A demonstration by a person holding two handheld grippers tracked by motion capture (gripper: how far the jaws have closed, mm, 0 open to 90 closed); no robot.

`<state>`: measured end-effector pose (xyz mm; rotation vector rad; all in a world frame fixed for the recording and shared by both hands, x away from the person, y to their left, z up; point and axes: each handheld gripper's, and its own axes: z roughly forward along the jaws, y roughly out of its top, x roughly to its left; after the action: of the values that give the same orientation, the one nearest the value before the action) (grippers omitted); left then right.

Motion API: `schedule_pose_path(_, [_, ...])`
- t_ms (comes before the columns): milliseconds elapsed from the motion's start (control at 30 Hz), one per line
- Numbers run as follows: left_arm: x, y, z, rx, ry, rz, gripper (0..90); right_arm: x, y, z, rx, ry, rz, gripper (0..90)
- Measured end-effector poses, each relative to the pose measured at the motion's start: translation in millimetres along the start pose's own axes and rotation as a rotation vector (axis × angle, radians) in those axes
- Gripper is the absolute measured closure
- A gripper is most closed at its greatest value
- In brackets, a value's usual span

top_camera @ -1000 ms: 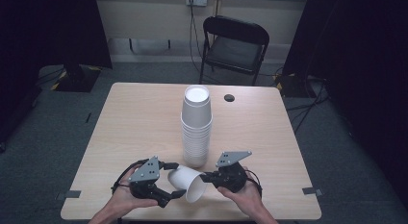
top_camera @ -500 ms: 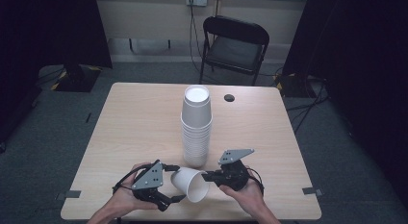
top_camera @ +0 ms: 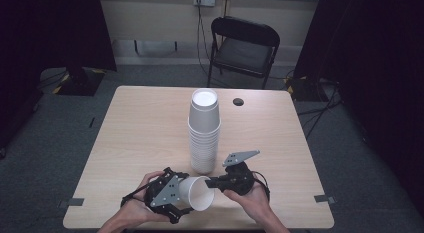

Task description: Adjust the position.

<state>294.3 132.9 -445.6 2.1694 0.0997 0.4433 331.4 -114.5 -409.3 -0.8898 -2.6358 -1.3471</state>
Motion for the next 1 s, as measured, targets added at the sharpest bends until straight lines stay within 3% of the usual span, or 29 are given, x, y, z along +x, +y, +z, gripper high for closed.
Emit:
schedule_pose_path(67, [-1.5, 1.6, 0.4, 0.005, 0.015, 0.008, 7.5, 1.3, 1.5, 0.6, -0.003, 0.003, 0.009, 87.8])
schedule_pose_path(267, [-2.8, 2.9, 1.0, -0.018, 0.043, -0.018, 9.9, 0.8, 3.8, -1.6, -0.035, 0.001, 0.026, 87.4])
schedule_pose_path(333, [-2.1, 2.9, 1.1, -0.031, 0.038, -0.047, 10.4, -0.6, 4.1, -2.3, -0.046, 0.0, 0.037, 87.1])
schedule_pose_path(600, [1.2, 3.3, -1.2, -0.159, -0.009, -0.236, 14.8, -0.2, 12.6, -8.8, -0.124, 0.003, 0.019, 83.3])
schedule_pose_path(767, [6.3, 1.1, -6.8, -0.2, -0.003, -0.288, 14.9, 2.5, 20.7, -11.7, -0.15, 0.003, 0.008, 81.5])
schedule_pose_path(900, [7.2, 1.0, -9.8, -0.215, 0.006, -0.31, 15.0, 2.7, 22.3, -11.1, -0.184, 0.01, 0.017, 80.6])
schedule_pose_path(1000, [4.7, 1.3, -8.4, -0.203, 0.029, -0.287, 14.9, 4.2, 22.7, -9.8, -0.181, -0.005, 0.016, 83.6])
